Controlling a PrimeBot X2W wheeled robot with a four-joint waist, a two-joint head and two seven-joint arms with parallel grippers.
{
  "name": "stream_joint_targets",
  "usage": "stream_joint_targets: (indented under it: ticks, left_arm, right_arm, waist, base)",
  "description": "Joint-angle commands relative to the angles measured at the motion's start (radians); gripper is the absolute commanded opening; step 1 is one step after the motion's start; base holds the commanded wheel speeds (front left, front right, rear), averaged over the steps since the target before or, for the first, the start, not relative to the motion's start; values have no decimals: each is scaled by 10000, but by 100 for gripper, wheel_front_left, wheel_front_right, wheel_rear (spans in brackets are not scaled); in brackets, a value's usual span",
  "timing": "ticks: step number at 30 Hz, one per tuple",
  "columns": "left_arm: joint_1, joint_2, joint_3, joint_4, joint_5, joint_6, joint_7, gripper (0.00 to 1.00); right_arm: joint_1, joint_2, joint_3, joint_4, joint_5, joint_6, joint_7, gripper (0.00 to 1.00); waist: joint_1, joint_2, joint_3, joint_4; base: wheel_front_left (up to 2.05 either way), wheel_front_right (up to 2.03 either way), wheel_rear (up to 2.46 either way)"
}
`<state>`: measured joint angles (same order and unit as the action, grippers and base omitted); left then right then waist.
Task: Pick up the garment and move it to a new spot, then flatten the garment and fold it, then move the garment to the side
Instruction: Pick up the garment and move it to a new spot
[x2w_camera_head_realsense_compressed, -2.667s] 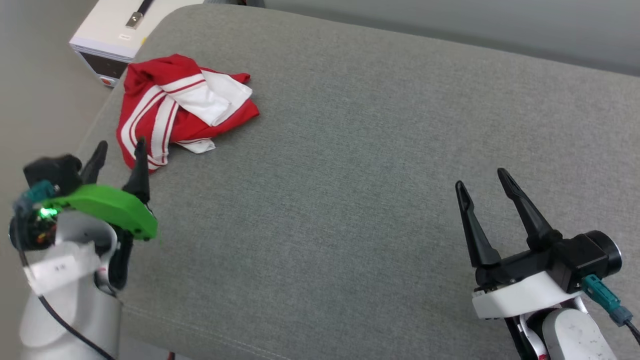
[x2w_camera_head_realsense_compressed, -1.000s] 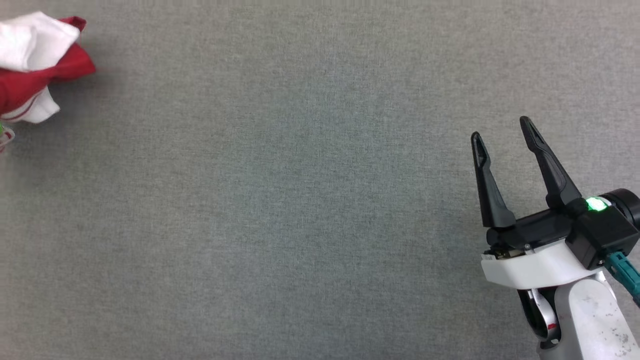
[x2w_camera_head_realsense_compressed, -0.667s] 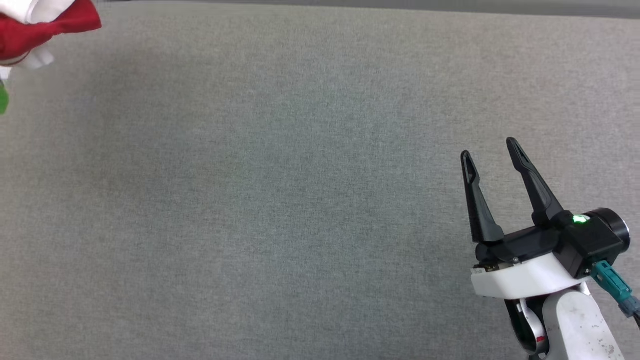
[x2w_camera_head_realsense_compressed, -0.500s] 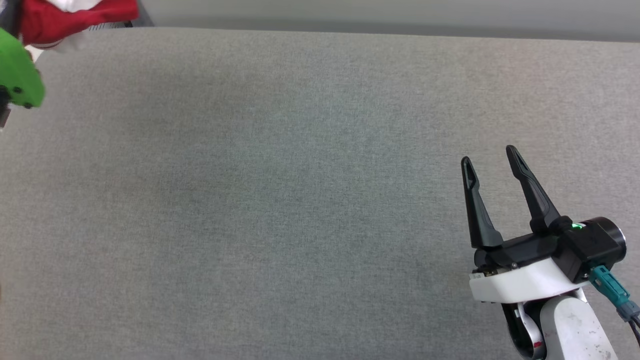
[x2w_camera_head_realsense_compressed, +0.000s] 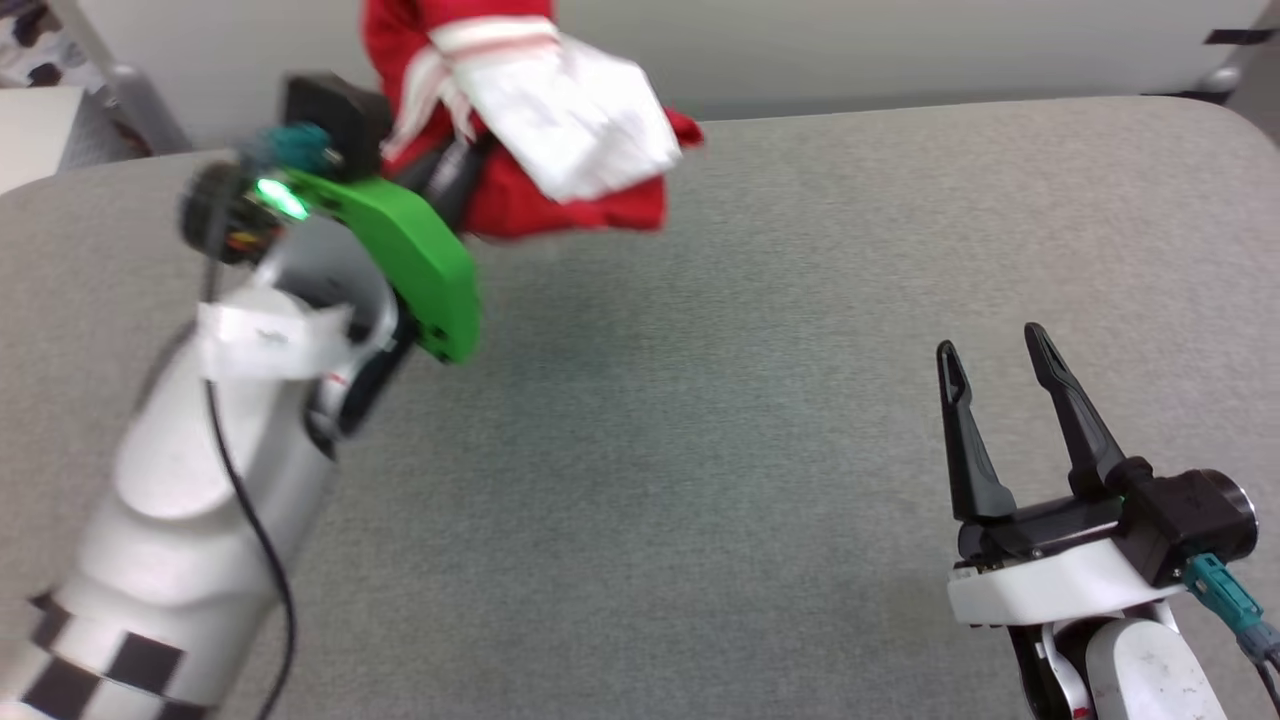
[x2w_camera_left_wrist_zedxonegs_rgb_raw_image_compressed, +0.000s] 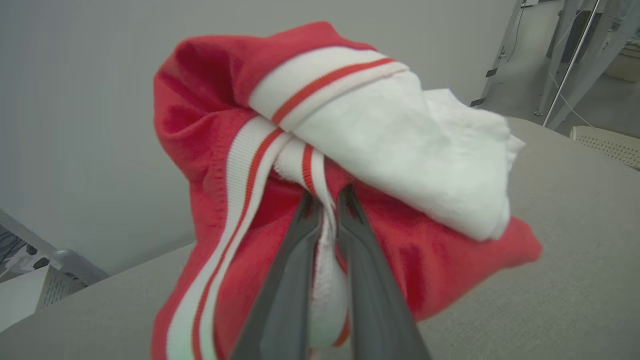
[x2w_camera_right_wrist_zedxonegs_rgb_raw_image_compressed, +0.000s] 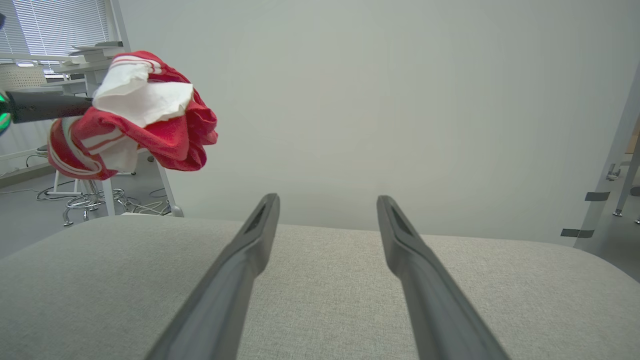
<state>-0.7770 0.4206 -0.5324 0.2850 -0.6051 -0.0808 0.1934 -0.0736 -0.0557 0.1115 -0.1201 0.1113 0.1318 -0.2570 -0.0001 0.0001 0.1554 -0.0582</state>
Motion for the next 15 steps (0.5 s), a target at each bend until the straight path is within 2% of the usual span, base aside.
stream_joint_targets:
  ticks: [1, 8, 14, 15]
  left_arm:
    - [273, -257, -150, 27, 72, 105, -169, 0]
    - [1026, -1908, -1009, 1439, 279, 365, -1247, 0]
    - [968, -2663, -1416, 3141, 792, 557, -2502, 0]
    - [923, -2704, -1524, 3389, 944, 586, -2657, 30]
  right_arm:
    - [141, 36, -18, 57, 123, -11, -47, 100]
    - [204, 49, -203, 242, 161, -11, -47, 100]
    - [96, 52, -170, 356, 314, -11, -47, 100]
    - [90, 53, -173, 372, 328, -11, -47, 100]
  waist:
    - [1, -1, -44, -560]
    - [1, -1, 305, -1230]
    - [1, -1, 569, -1584]
    - [1, -1, 584, -1596]
  base:
    - [0, 0, 0]
    - [0, 0, 0]
    - [0, 0, 0]
    - [0, 0, 0]
